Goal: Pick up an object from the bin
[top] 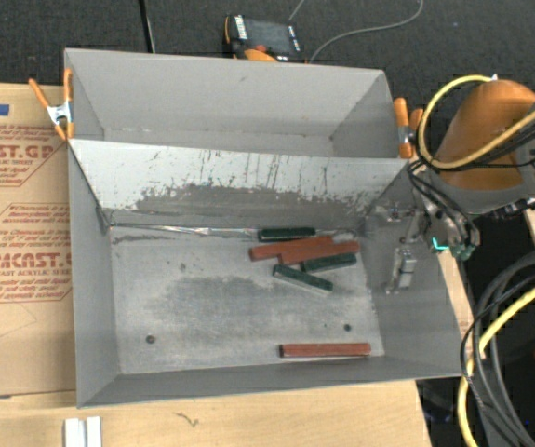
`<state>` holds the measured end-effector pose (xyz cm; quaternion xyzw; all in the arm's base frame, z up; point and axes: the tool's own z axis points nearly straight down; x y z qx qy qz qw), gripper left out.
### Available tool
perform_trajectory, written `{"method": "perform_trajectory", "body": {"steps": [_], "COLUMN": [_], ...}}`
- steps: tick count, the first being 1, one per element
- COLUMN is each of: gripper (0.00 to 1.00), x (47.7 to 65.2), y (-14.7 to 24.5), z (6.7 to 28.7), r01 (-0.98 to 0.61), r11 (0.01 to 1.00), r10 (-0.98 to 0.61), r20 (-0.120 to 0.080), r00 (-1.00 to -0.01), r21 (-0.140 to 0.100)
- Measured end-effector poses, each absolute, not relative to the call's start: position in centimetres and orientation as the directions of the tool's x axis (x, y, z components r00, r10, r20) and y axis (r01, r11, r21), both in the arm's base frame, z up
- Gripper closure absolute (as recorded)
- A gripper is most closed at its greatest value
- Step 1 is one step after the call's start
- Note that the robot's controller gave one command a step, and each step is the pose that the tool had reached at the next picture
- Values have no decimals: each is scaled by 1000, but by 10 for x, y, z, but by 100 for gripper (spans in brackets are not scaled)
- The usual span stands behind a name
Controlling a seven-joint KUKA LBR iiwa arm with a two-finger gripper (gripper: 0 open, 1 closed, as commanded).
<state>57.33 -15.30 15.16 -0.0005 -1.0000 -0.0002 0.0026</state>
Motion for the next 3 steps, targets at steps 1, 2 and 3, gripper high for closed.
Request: {"method": "perform_trajectory", "body": {"steps": [1,2,3], "gripper": [0,0,100], "x": [586,589,591], "y": [-113,-52,-53], "z": [66,71,74], "r01": [22,-221,-220], "r11": [1000,975,975], "r10": [22,-221,-220], "r20": [-1,-5,-7], "r00": [-1000,-975,-975], "r21": [3,0,-2]}}
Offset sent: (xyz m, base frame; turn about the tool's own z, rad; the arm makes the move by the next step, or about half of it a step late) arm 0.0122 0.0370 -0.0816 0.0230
